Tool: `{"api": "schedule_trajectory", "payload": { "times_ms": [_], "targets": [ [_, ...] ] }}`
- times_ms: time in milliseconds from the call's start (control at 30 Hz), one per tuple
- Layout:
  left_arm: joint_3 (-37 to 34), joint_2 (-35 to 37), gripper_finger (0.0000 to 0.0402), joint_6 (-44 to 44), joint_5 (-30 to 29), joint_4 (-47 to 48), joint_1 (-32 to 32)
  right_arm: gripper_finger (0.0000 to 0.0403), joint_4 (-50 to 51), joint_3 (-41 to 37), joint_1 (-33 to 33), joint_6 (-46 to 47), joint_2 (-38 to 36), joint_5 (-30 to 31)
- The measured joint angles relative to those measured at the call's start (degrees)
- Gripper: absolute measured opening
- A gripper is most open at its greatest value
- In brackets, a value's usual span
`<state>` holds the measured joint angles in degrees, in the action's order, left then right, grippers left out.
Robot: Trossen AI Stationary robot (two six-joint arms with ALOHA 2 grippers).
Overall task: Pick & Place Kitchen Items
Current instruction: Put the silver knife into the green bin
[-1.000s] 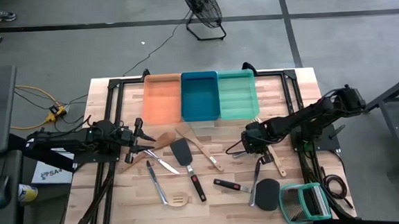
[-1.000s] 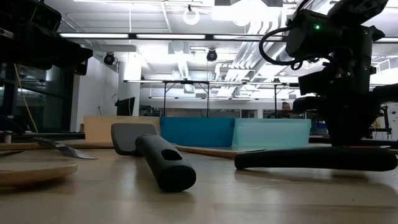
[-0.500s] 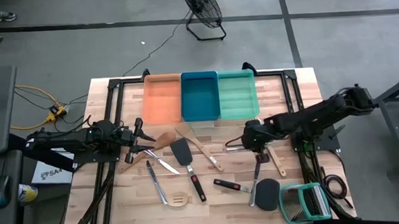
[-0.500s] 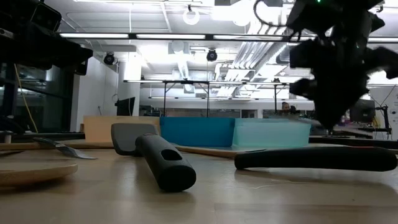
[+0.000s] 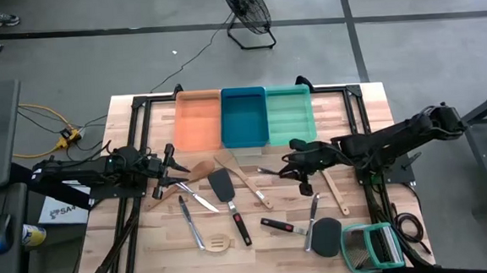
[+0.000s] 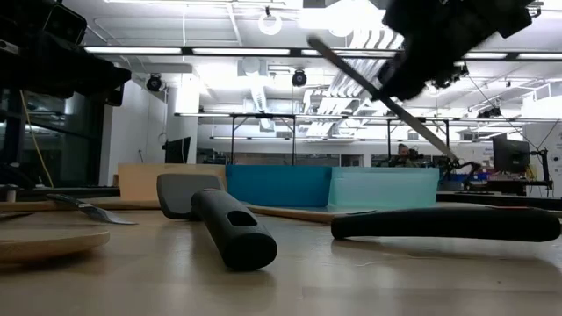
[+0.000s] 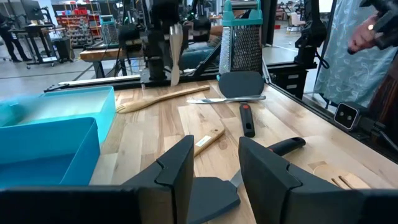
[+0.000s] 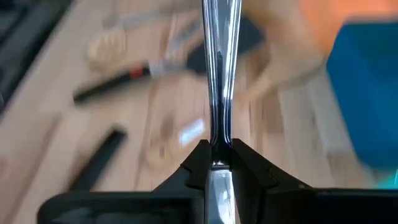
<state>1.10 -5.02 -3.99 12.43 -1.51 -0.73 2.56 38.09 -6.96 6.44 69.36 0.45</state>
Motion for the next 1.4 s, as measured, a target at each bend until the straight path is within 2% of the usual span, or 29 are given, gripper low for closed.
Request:
{"api": "schedule_trajectory", "payload": {
  "times_ms": [300, 467, 667, 733, 1133, 1400],
  "targets": [
    [-0.01, 0.0, 0.0125, 0.0, 0.0, 0.0, 0.01, 0.0033, -20.84, 0.11, 0.15, -0.03, 0.0, 0.8],
    [-0.01, 0.0, 0.0125, 0.0, 0.0, 0.01, 0.0, 0.0033, -27.58, 0.11, 1.82, 1.14, -0.04, -5.22],
    [-0.01, 0.0, 0.0125, -0.01, 0.0, 0.01, 0.02, 0.0033, -31.07, 0.11, 4.26, 2.66, -0.04, -16.1],
    [-0.01, 0.0, 0.0125, 0.0, 0.0, 0.01, 0.02, 0.0033, -31.65, 0.11, 5.01, 3.17, -0.04, -17.88],
    [-0.01, 0.0, 0.0125, -0.01, 0.0, 0.01, 0.0, 0.0033, -31.57, 0.11, 9.45, 2.61, -0.04, -18.75],
    [0.01, 0.0, 0.0125, 0.0, 0.0, 0.01, 0.02, 0.0037, -31.57, 0.11, 14.76, 2.34, -0.04, -18.77]
  ]
}}
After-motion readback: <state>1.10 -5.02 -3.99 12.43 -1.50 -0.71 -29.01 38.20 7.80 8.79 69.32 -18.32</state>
